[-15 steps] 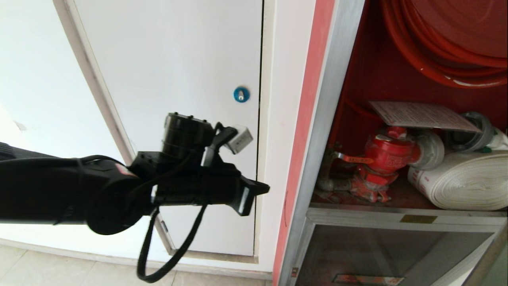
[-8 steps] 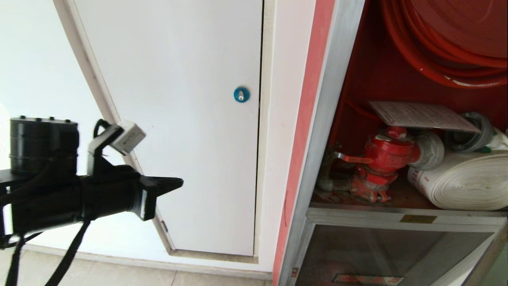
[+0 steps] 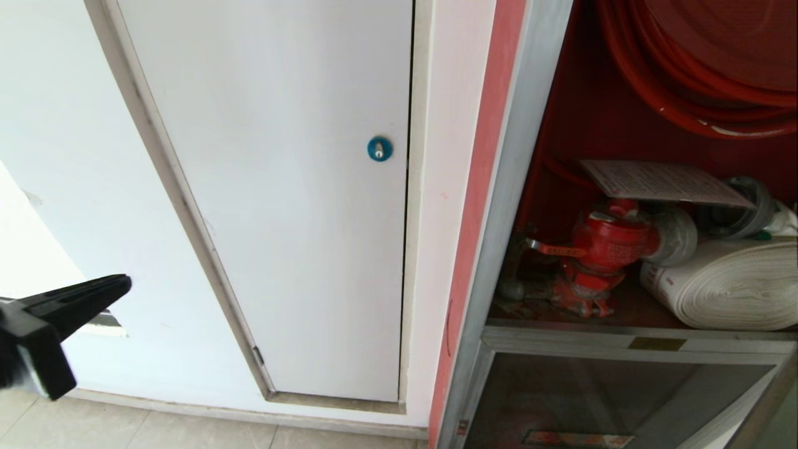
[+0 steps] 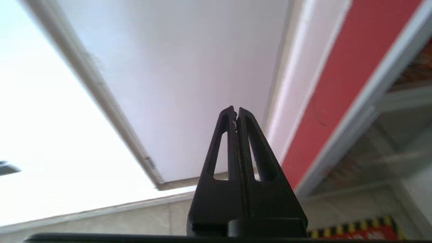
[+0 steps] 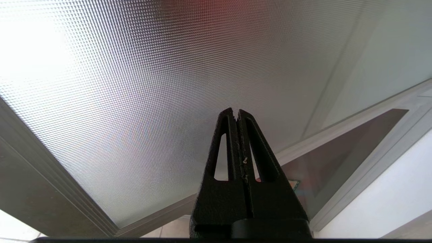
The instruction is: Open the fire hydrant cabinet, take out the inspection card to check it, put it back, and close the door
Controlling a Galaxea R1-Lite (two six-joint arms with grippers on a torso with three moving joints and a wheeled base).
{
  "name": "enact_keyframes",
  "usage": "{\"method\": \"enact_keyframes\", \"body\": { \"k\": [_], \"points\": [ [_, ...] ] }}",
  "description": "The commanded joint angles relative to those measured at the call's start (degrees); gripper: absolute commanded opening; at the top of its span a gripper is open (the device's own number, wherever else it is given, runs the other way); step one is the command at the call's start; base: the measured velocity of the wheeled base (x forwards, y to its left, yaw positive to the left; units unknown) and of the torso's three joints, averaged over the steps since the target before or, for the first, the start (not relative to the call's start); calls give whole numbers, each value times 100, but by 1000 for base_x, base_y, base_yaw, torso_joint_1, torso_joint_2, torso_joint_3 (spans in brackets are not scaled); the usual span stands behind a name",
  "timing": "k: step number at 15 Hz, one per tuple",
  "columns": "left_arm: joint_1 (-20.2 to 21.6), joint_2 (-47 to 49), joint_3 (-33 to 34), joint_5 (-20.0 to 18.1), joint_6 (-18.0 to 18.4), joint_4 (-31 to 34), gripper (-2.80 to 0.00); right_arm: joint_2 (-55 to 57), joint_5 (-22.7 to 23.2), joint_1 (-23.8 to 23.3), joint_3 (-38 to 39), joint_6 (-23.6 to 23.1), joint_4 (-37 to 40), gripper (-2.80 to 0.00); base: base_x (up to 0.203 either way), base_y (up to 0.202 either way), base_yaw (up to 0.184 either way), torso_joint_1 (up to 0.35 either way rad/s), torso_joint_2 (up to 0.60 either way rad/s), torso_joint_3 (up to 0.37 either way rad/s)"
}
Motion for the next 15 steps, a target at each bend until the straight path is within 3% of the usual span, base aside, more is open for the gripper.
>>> {"method": "enact_keyframes", "body": {
  "k": [1, 3, 6, 15],
  "points": [
    [24, -1036, 127, 368, 1, 190, -280, 8, 0, 3, 0, 0, -1, -280, 0, 0, 0, 0, 0, 0],
    [43, -1727, 337, 600, 4, 348, -280, 1, 0, -3, 0, 0, -1, -280, 0, 0, 0, 0, 0, 0],
    [647, -2373, 731, 788, -15, 379, -280, 8, 0, 1, 0, 0, -1, -280, 0, 0, 0, 0, 0, 0],
    [987, -4024, 2120, 509, -20, 406, -280, 8, 0, 6, 0, 0, -1, -280, 0, 0, 0, 0, 0, 0]
  ]
}}
